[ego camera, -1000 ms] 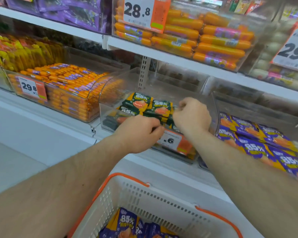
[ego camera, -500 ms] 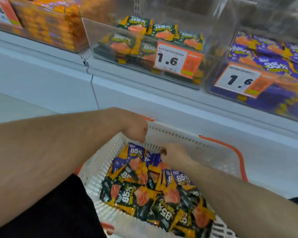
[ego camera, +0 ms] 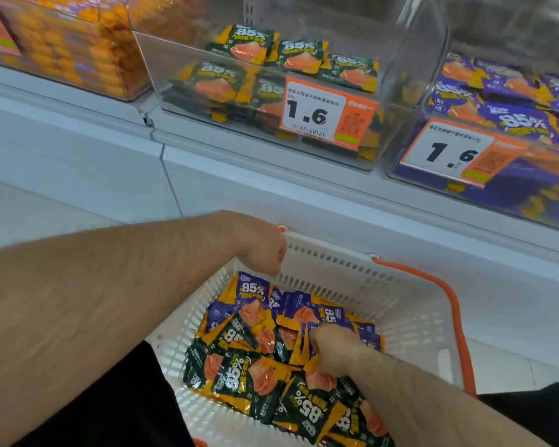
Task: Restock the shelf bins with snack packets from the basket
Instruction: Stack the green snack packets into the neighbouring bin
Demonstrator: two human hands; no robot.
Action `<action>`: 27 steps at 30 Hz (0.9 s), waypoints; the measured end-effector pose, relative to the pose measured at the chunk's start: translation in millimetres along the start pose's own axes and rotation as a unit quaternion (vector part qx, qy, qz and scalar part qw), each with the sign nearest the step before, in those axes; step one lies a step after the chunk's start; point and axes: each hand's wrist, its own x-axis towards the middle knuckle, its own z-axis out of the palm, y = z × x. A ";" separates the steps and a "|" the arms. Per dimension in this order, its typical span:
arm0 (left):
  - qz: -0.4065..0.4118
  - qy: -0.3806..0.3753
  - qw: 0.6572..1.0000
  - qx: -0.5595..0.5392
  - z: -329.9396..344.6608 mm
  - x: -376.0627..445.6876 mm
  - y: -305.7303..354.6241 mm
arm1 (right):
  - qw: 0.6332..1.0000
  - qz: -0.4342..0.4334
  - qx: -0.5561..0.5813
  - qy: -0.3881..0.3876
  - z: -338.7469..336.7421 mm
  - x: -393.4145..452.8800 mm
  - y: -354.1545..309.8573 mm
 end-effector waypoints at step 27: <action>-0.022 0.229 0.765 -0.602 -74.1 -130.1 -101.6 | 0.740 -0.287 0.462 0.395 -252.7 -112.1 -68.5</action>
